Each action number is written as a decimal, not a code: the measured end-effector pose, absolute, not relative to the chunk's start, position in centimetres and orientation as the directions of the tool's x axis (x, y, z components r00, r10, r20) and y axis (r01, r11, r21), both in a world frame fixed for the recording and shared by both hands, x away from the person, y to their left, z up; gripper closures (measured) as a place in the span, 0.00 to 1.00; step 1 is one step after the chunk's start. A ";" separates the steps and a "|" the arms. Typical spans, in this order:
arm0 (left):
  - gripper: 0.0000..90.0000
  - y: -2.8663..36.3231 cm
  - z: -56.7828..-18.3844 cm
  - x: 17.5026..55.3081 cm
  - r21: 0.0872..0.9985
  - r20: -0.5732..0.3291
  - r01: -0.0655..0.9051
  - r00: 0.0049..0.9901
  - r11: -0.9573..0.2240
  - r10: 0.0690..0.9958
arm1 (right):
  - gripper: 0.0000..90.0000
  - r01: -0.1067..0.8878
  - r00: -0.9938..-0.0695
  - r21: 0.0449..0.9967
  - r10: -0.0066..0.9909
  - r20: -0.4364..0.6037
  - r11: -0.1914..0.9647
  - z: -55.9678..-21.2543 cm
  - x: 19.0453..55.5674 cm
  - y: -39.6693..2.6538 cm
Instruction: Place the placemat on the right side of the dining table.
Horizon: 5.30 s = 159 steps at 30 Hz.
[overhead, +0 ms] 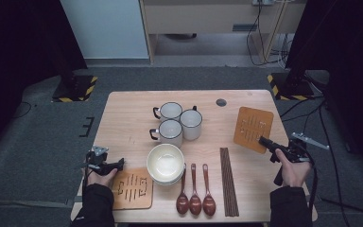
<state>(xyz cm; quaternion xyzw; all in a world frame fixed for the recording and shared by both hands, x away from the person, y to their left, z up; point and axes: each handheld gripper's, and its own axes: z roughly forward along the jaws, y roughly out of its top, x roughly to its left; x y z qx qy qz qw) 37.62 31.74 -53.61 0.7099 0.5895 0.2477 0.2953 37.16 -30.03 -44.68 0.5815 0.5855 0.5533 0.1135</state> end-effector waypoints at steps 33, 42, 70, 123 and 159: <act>0.06 31.7 -53.6 37.6 0.711 0.004 0.691 0.182 -0.131 0.983 | 0.95 0.614 -0.217 0.740 0.842 0.493 -0.275 -48.0 37.7 -31.3; 0.06 31.7 -53.6 37.6 0.711 0.004 0.691 0.182 -0.131 0.983 | 0.86 0.613 -0.199 0.752 0.874 0.444 -0.242 -48.5 38.1 -31.6; 0.06 31.7 -53.6 37.6 0.711 0.004 0.691 0.182 -0.131 0.983 | 0.57 0.655 -0.121 0.736 0.936 0.329 -0.174 -50.6 39.2 -32.6; 0.04 31.7 -53.6 37.7 0.707 0.005 0.696 0.168 -0.122 0.986 | 0.47 0.693 -0.084 0.720 0.995 0.061 0.014 -52.9 41.9 -30.9; 0.03 31.7 -53.6 37.7 0.706 0.005 0.697 0.170 -0.124 0.985 | 0.26 0.697 -0.130 0.716 0.990 0.063 0.046 -52.9 42.4 -31.5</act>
